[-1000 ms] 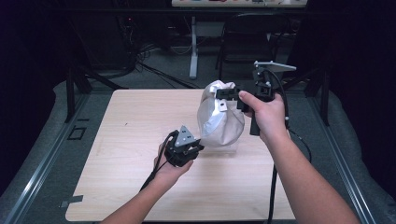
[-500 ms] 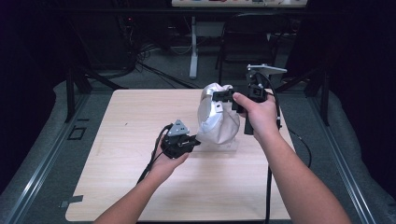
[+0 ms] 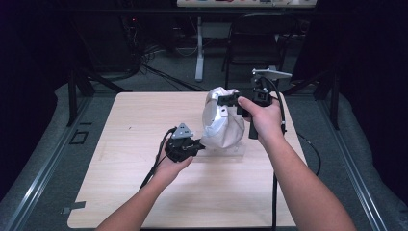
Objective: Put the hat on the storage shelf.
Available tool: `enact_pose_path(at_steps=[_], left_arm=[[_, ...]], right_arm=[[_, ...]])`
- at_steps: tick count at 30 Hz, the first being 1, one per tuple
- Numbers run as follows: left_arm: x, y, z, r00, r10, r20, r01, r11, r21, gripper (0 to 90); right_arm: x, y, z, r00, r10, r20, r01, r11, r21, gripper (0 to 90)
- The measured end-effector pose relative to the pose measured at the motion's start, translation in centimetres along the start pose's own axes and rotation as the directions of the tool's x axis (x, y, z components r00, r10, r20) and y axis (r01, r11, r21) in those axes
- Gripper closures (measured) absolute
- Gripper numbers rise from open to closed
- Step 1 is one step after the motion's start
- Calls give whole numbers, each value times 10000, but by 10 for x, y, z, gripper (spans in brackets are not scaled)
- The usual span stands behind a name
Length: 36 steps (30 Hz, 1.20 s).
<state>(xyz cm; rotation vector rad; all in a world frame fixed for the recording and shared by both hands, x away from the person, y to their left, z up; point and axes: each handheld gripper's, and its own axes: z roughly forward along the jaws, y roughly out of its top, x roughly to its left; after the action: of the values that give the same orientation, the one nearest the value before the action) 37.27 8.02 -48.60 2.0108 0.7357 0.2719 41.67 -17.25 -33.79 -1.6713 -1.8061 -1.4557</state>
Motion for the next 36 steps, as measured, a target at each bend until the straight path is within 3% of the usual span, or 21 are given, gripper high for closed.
enact_pose_path(at_steps=[6,11,17,20,23,27,28,32,36], left_arm=[[-7,-6,-1,9988,-250,-420,250,9997,-2,825],[-9,-8,0,9981,-344,-512,349,9994,88,805],[-18,-6,-4,9981,246,-563,-238,9996,151,674],[-24,-2,-5,9930,689,-955,-672,9975,213,646],[-25,0,-5,9911,759,-1089,-741,9970,211,646],[-26,0,-3,9884,819,-1281,-787,9965,296,672],[-26,-1,-3,9881,873,-1264,-836,9959,345,760],[-27,-2,-3,9850,1076,-1350,-1013,9935,529,820],[-25,-3,-4,9854,877,-1460,-810,9954,513,834]], right_arm=[[-2,-2,8,9999,96,-112,-95,9999,84,818],[-2,-3,11,9999,85,-140,-82,9998,204,818],[-2,-3,10,9999,60,-152,-57,9998,193,818],[-3,-2,10,9998,74,-159,-72,9999,99,817],[-3,-2,9,9998,90,-151,-89,9999,71,817],[-4,-3,10,9997,122,-202,-120,9999,91,817],[-3,-4,11,9998,92,-196,-89,9999,143,817],[-2,-5,12,9997,45,-241,-42,9999,135,814],[-2,-6,13,9998,-76,-177,80,9998,191,800]])
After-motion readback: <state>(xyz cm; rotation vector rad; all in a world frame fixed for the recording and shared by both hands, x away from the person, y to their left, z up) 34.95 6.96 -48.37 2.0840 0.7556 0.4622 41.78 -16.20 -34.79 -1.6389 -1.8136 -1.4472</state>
